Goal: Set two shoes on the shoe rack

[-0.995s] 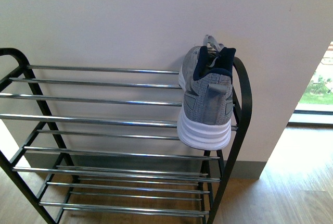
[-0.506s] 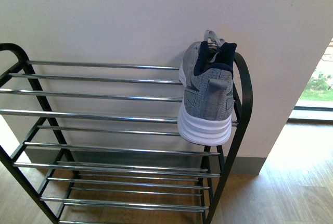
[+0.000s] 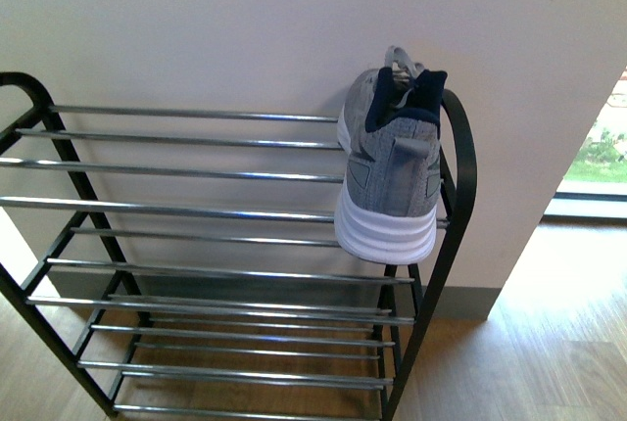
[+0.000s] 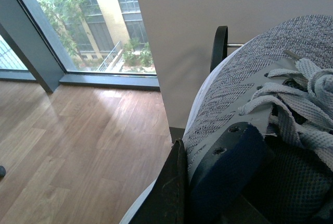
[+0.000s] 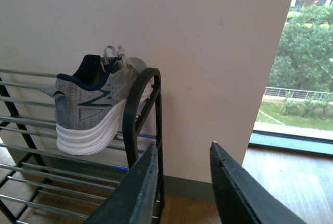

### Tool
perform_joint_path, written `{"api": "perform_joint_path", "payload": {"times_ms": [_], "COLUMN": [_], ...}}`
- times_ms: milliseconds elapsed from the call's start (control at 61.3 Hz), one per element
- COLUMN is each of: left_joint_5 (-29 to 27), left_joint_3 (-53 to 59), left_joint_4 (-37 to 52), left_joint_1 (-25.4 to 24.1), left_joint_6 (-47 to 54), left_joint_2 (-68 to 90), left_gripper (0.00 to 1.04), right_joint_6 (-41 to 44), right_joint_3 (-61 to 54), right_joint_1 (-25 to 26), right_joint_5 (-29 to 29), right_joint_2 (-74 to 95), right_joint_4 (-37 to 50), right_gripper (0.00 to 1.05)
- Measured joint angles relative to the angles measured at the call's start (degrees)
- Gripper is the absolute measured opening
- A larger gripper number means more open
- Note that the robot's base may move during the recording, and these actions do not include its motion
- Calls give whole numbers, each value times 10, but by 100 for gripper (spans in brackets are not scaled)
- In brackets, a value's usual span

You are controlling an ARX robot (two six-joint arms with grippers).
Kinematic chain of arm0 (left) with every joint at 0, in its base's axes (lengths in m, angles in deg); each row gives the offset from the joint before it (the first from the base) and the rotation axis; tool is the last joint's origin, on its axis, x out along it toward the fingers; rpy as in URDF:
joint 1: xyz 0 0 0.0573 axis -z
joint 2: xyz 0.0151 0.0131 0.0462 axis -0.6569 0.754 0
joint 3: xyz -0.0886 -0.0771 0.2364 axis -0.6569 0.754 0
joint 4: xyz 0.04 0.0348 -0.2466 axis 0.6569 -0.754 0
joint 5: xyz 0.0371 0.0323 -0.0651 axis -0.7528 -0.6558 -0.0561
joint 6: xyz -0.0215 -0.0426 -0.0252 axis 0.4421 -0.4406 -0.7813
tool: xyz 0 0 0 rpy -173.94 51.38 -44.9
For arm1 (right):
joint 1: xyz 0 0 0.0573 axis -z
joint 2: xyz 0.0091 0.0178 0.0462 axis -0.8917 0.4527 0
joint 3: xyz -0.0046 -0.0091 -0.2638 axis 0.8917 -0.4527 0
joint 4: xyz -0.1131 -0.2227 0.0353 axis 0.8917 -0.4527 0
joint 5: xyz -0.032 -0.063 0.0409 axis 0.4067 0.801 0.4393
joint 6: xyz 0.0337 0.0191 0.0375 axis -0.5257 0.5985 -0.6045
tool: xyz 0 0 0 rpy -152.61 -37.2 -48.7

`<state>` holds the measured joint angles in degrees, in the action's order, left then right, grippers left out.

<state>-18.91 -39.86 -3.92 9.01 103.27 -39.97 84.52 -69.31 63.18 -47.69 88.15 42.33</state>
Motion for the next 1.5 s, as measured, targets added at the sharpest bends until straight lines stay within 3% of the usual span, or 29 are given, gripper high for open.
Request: {"api": "perform_joint_path", "payload": {"times_ms": [33, 82, 147, 326, 457, 604, 750, 1028, 1305, 1501], "left_joint_5": [1, 46, 59, -71, -115, -132, -159, -166, -184, -194], "left_joint_3": [0, -14, -44, -138, -249, -346, -406, -498, -468, -437], "left_joint_4": [0, -46, -94, 3, 64, 68, 58, 22, 62, 78], "left_joint_1": [0, 2, 45, 316, 479, 561, 591, 570, 514, 505], "left_joint_6": [0, -38, -121, -379, -471, -519, -542, -521, -489, -483], "left_joint_2": [0, 14, 43, 209, 372, 520, 605, 608, 597, 625], "left_gripper": [2, 2, 2, 2, 2, 2, 2, 2, 2, 2], "right_joint_6": [0, 0, 0, 0, 0, 0, 0, 0, 0, 0], "right_joint_3": [0, 0, 0, 0, 0, 0, 0, 0, 0, 0], "right_joint_1": [0, 0, 0, 0, 0, 0, 0, 0, 0, 0], "right_joint_5": [0, 0, 0, 0, 0, 0, 0, 0, 0, 0], "right_joint_2": [0, 0, 0, 0, 0, 0, 0, 0, 0, 0], "right_joint_4": [0, 0, 0, 0, 0, 0, 0, 0, 0, 0], "right_gripper": [44, 55, 65, 94, 95, 95, 95, 95, 95, 95]}}
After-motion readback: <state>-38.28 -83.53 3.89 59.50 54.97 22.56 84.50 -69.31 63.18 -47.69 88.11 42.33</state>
